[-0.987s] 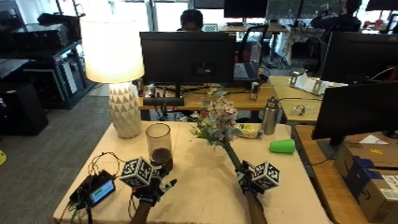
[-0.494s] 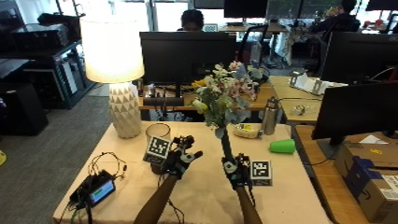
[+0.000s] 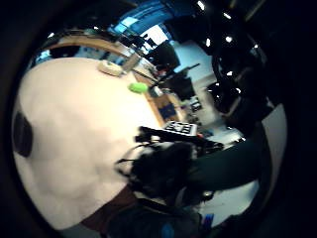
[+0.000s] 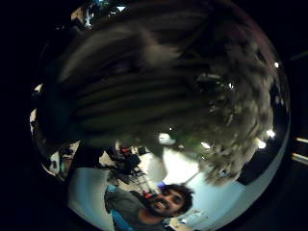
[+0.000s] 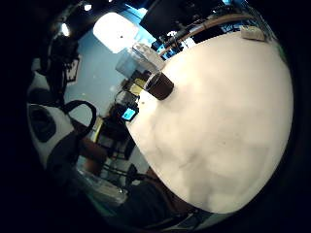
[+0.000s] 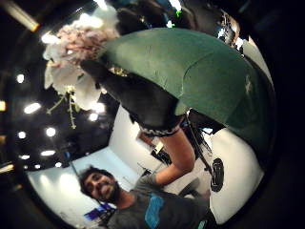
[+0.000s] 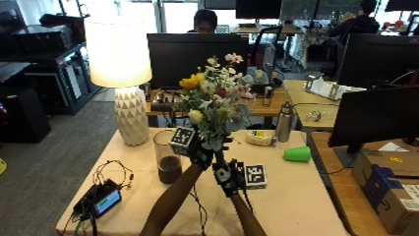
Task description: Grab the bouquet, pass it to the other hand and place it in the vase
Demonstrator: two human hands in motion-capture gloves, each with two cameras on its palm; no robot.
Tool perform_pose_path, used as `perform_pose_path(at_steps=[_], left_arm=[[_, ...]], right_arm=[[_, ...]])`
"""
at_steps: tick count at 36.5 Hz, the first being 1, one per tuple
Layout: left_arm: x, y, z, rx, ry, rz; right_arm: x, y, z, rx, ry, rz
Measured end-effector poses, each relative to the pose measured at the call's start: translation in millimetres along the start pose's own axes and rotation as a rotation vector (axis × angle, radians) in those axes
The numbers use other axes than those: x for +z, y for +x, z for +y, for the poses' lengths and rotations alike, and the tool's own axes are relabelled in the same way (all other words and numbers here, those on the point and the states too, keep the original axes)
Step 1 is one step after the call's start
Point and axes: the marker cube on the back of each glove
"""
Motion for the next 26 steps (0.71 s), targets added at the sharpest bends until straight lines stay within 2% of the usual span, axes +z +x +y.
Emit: perform_pose_path(at_steps=[13, 19, 22, 26], left_arm=[[-8.5, -1.9, -5.2, -0.016, 0.083, -0.029], [-16.4, 7.1, -4.0, -0.021, 0.065, -0.076], [-25.2, 22.8, -4.2, 0.002, 0.066, -0.098], [-47.4, 55.1, -3.1, 0.049, 0.102, -0.118]], right_arm=[[20.2, 11.7, 0.3, 0.099, -0.072, -0.007], [19.6, 21.7, -4.7, 0.019, -0.272, 0.099], [14.5, 26.0, 1.0, 0.099, -0.375, 0.222], [-5.3, 29.3, 9.9, 0.157, -0.457, 0.556]])
